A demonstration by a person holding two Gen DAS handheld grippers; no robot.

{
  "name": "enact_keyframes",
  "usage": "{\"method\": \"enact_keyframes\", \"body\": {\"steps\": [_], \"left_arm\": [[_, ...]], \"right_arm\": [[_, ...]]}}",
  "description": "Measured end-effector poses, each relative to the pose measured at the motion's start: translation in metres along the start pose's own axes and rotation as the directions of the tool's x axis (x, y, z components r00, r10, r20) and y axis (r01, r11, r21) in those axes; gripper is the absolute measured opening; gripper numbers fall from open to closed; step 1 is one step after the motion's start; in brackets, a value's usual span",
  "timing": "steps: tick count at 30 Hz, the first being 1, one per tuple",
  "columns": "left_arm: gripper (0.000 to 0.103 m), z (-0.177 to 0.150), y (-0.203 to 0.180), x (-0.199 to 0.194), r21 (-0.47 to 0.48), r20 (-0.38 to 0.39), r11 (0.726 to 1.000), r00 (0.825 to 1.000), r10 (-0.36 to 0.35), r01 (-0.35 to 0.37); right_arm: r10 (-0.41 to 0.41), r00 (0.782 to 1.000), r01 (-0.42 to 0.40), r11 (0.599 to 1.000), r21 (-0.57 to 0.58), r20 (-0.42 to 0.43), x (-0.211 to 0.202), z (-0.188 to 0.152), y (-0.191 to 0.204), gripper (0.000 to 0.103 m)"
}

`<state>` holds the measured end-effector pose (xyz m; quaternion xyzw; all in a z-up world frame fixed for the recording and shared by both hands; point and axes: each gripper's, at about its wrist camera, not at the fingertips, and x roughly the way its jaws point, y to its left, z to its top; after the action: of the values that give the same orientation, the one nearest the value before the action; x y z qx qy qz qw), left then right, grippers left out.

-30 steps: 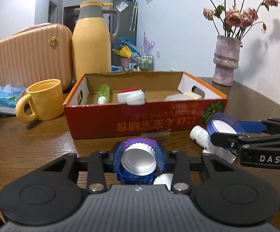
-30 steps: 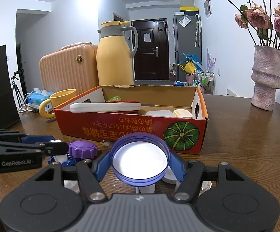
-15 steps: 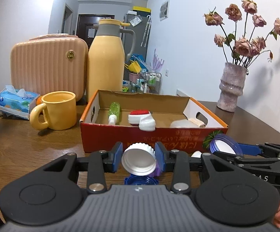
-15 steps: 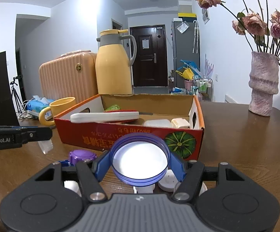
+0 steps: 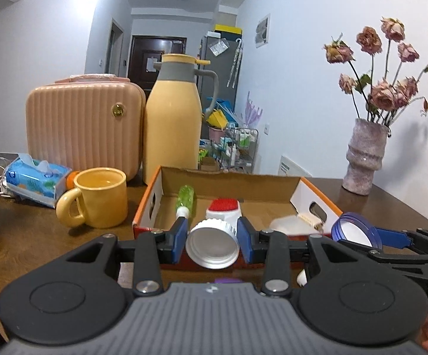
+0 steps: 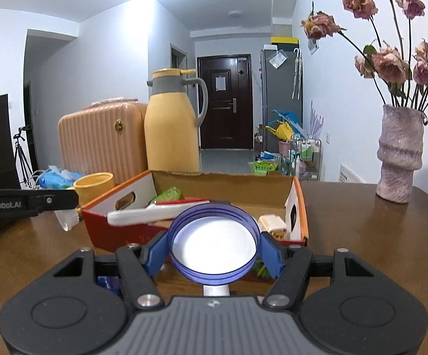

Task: Organize rigid objects
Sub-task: 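Carry the white cap and blue-rimmed lid over the cardboard box with both grippers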

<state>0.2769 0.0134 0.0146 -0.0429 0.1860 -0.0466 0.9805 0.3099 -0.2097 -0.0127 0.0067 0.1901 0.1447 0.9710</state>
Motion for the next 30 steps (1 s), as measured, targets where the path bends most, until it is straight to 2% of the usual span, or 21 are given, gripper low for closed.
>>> {"method": "enact_keyframes", "body": {"steps": [10,30], "left_arm": [[0.037,0.019,0.002,0.013,-0.034,0.045,0.999,0.998,0.042,-0.04],[0.037,0.037,0.005,0.067,-0.074,0.043,0.994,0.996,0.084,-0.081]], "right_arm": [[-0.013,1.0,0.013,1.0,-0.01,0.027,0.014,0.02,0.006,0.065],[-0.05,0.999,0.05,0.999,-0.005,0.02,0.069,0.039,0.002,0.065]]}}
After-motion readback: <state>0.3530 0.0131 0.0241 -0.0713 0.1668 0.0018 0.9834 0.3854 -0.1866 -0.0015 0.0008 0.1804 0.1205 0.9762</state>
